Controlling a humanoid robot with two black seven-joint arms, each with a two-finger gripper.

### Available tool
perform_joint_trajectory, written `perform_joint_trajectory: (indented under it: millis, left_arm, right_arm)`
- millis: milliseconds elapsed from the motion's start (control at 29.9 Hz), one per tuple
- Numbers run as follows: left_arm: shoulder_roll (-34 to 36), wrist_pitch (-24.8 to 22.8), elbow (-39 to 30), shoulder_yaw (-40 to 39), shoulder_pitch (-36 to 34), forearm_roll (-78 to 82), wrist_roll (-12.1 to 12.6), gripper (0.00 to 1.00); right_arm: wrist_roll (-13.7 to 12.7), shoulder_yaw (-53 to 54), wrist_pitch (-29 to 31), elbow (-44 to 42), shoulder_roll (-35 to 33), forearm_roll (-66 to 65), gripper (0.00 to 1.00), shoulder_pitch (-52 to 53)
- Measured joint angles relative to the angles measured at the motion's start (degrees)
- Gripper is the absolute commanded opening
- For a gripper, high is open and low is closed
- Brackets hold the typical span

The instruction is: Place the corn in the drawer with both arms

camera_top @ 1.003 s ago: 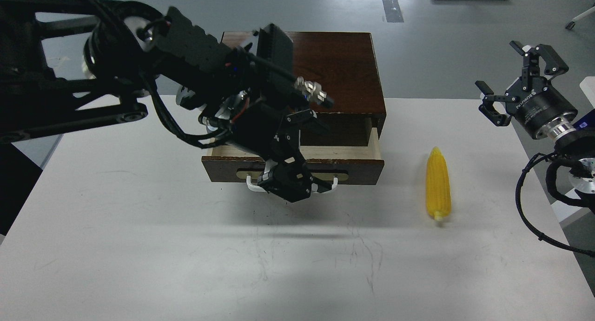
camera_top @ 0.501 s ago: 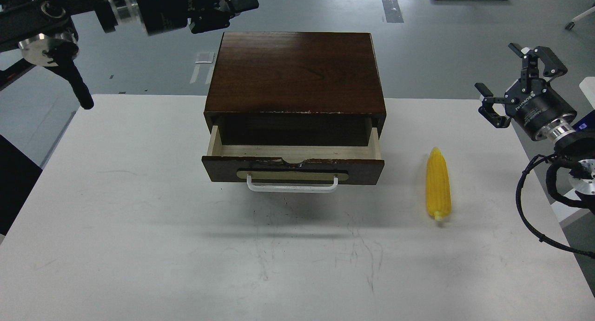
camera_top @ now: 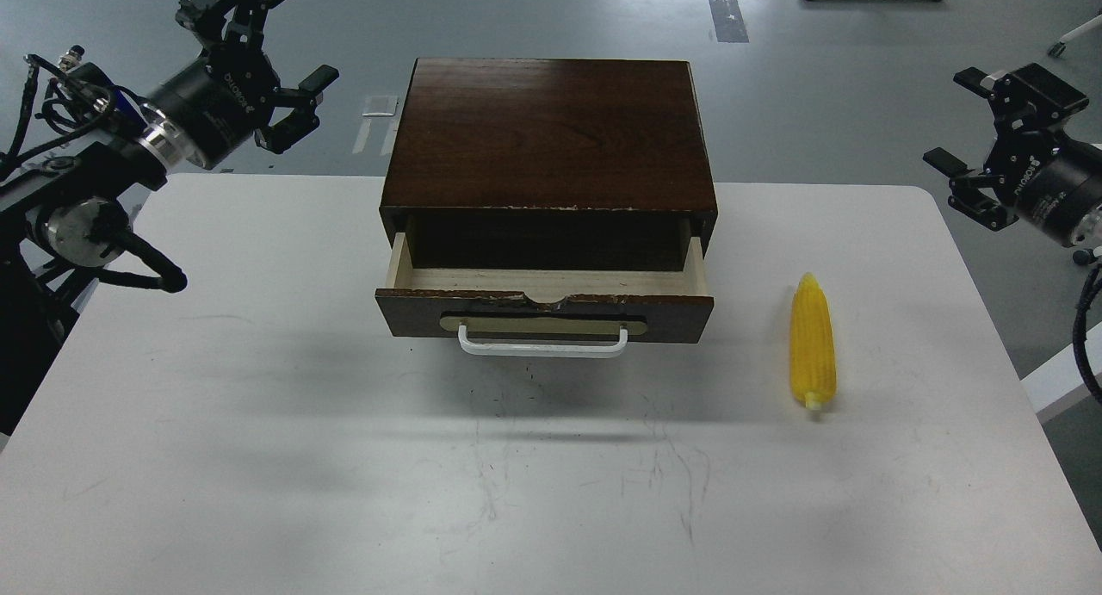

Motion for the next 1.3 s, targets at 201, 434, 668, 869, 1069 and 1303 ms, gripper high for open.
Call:
perform_joint_trajectory:
  millis: [201,434,668,869,1069,1303]
  left_arm:
    - [-1.16,-0.01,-0.20,-0.79,1.24,0.07,0.16,0.98]
    - [-1.88,-0.01,-0.56,-0.90,1.32,0.03,0.18,0.98]
    - [-1.76,-0.01,-0.56,-0.92,1.32,0.08,0.18,0.98]
    - [-1.76,-0.01,-0.65,-0.92,1.32,0.16,0.18,0.98]
    - [-1.76,-0.01,-0.65,-0.92,1.32,0.20,0.18,0.98]
    - [-1.76,-0.01,-0.65,-0.92,1.32,0.33,0.18,0.98]
  right_arm:
    - [0.06,-0.02,0.00,6.10,-5.00,-24.59,1.00,0.06]
    - [0.08,-6.00,-0.03,8.06,-5.45,-36.75,1.00,-0.21]
    - [0.00,-14.30,-0.03,7.36,-0.87,-42.69,1.00,1.35]
    - [-0.31,-16.16,-0.03,5.80,2.58,-43.00,1.00,1.45]
    - [-0.55,-16.60,-0.03,3.08,6.47,-43.03,1.00,1.39]
    - [-0.72,-19.34,-0.03,0.42,8.86,-43.03,1.00,2.52]
